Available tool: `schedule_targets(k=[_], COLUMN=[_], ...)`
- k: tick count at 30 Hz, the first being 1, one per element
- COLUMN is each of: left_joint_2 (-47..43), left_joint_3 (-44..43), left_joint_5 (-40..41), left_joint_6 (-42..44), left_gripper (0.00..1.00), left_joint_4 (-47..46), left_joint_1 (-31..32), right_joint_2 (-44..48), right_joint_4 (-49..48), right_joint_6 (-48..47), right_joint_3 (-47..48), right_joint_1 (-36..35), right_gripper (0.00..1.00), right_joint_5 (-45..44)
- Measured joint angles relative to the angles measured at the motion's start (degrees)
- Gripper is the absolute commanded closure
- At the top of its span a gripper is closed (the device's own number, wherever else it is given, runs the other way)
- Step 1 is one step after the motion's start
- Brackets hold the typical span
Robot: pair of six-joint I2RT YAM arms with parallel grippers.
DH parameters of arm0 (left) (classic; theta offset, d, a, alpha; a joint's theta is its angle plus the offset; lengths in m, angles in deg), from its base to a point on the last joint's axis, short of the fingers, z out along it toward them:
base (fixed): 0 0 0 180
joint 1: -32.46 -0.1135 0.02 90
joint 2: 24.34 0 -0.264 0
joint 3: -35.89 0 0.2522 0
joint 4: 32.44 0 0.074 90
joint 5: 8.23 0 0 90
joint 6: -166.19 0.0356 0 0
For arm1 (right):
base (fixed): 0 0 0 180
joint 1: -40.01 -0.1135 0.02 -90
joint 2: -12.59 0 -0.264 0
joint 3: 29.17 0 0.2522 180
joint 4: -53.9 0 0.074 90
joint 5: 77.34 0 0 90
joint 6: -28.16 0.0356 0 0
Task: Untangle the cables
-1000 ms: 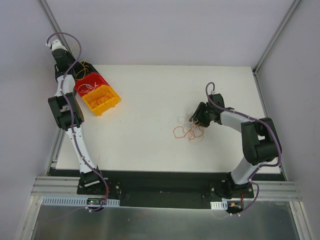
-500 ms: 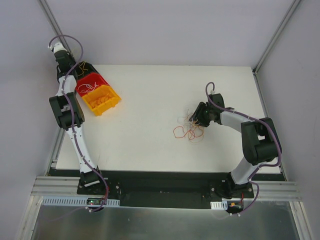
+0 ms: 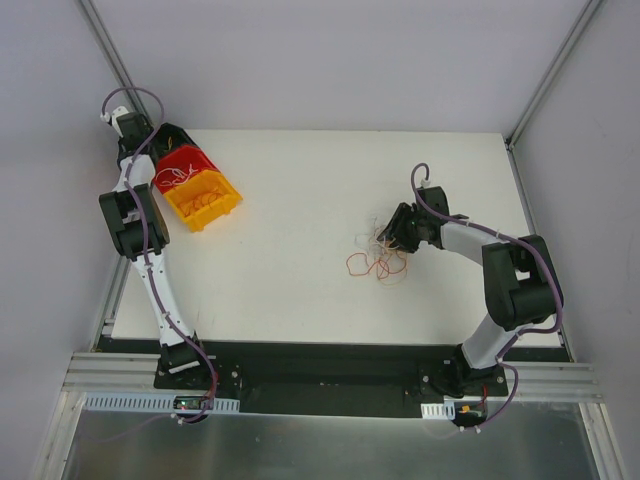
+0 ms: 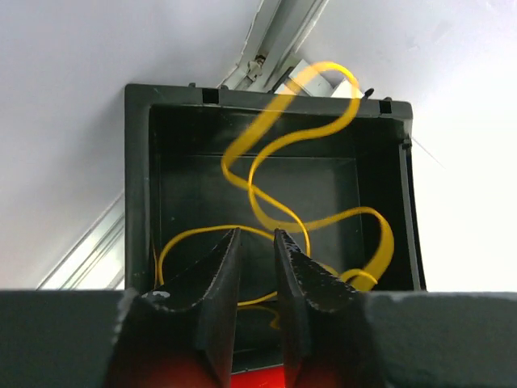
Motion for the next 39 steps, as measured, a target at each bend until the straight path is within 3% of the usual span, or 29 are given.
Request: schedule_targets(k=[2, 8, 12, 18, 23, 26, 33, 39], left_joint_2=[0.0, -2.8, -8.7, -24.3, -41.1, -48.3, -50.9, -47.2], left_joint_3=[0.2, 3.0, 7.3, 15.8, 28.9, 37.9, 54.7, 55.5], left_joint_5=[0.0, 0.0, -0.9, -7.0, -16.2, -21.3, -29.1, -32.6], left_joint_6=[-0.5, -1.4, -2.5, -5.7, -9.9, -10.1, -6.7, -1.9], left_gripper=[0.60, 0.37, 0.26, 0.26, 0.29, 0.29, 0.34, 0.39], left_joint_4=[0.5, 1.1, 3.1, 5.2, 4.6, 4.2, 6.1, 5.2], left_joint_1=[0.0, 0.0, 0.1, 0.4, 3.3, 10.6, 39.5, 57.3], right_joint_2=[0.0, 0.0, 0.0, 0.0, 0.0, 0.0, 0.0, 1.8], right_joint_4=[0.0, -0.4, -0.4, -0.4, -0.4, -0.3, -0.4, -4.5], right_joint_6=[0.0, 0.0, 0.0, 0.0, -0.7, -1.2, -3.1, -5.0], right_joint_3=[0.0, 0.0, 0.0, 0.0, 0.0, 0.0, 0.0, -2.6], right_joint_1=[0.0, 0.0, 0.0, -0.5, -1.1, -1.3, -2.3, -3.7], right_gripper=[0.52, 0.52, 0.52, 0.52, 0.52, 0.51, 0.51, 0.39], right_joint_5=[0.0, 0.2, 0.2, 0.2, 0.2, 0.3, 3.7, 7.6])
